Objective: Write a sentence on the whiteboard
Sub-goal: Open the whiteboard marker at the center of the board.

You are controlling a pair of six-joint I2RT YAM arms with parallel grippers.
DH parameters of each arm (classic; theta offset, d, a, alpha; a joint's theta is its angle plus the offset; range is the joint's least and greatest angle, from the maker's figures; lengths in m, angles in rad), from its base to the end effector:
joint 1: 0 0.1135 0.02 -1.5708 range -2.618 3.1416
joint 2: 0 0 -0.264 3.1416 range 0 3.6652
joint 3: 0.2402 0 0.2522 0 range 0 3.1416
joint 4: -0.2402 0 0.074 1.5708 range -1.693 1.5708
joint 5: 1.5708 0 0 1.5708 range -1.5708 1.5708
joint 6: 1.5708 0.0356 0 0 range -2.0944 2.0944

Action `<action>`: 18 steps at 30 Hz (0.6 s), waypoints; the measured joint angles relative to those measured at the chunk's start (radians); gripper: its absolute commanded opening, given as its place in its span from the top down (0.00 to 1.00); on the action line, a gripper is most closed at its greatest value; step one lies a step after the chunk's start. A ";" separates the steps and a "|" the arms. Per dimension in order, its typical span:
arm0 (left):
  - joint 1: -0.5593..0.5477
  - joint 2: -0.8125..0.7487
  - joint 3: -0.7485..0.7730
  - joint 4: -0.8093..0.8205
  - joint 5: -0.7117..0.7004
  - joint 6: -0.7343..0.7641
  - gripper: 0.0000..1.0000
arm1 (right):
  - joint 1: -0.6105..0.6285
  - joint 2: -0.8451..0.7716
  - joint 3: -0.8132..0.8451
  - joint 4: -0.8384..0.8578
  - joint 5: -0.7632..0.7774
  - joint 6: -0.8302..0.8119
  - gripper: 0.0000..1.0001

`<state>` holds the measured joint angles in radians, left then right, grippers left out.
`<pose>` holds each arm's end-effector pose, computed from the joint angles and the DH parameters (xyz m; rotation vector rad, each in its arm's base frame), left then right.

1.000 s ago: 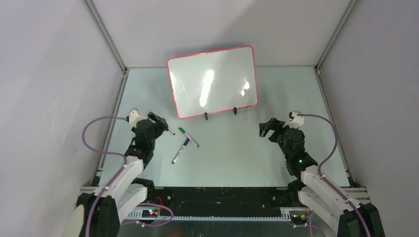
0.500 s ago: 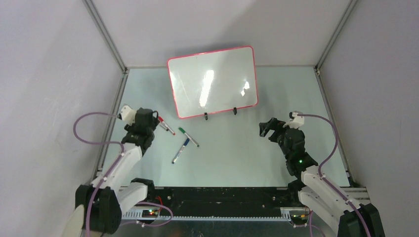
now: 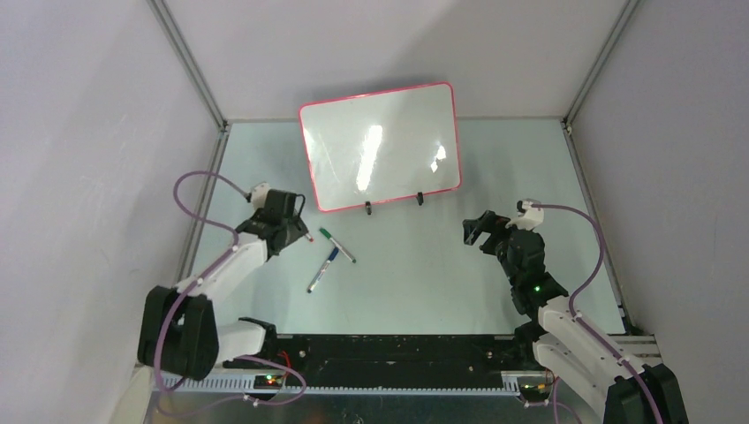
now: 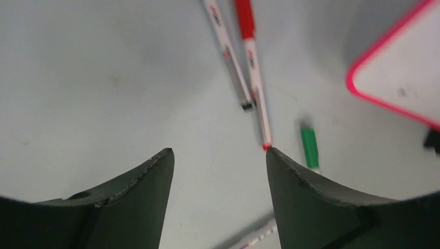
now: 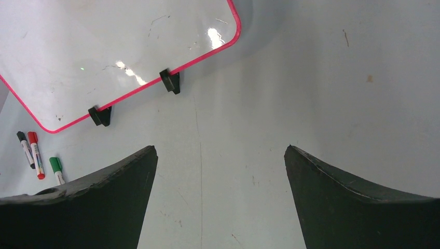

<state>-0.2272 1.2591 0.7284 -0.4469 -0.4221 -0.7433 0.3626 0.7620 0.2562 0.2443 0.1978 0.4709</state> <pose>0.2373 -0.0399 0.2043 -0.7729 2.3057 0.1139 0.1685 0.0564 0.2014 0.2396 1.8305 0.4049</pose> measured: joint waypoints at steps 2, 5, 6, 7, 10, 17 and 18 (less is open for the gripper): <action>-0.048 -0.068 -0.056 0.023 0.042 0.040 0.25 | 0.000 0.000 0.000 0.000 0.000 0.000 0.04; -0.136 -0.205 -0.155 0.059 0.097 0.087 0.23 | 0.000 0.000 0.000 0.000 0.000 0.000 0.04; -0.159 -0.240 -0.178 0.061 0.112 0.097 0.23 | 0.001 0.000 0.000 0.000 0.000 0.000 0.04; -0.182 -0.276 -0.199 0.063 0.125 0.108 0.23 | 0.001 0.000 0.000 0.000 -0.001 0.000 0.04; -0.220 -0.331 -0.223 0.054 0.142 0.131 0.21 | 0.002 0.000 0.000 0.000 -0.005 0.000 0.04; -0.321 -0.333 -0.228 0.062 0.170 0.158 0.23 | 0.002 0.010 0.000 0.003 -0.021 0.000 0.05; -0.326 -0.322 -0.228 0.064 0.173 0.161 0.24 | 0.002 0.010 0.000 0.004 -0.022 0.000 0.05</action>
<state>-0.5533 0.9371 0.5003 -0.3832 -0.2493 -0.5827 0.3649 0.7723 0.2562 0.2485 0.1757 0.4709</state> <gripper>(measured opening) 0.775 0.955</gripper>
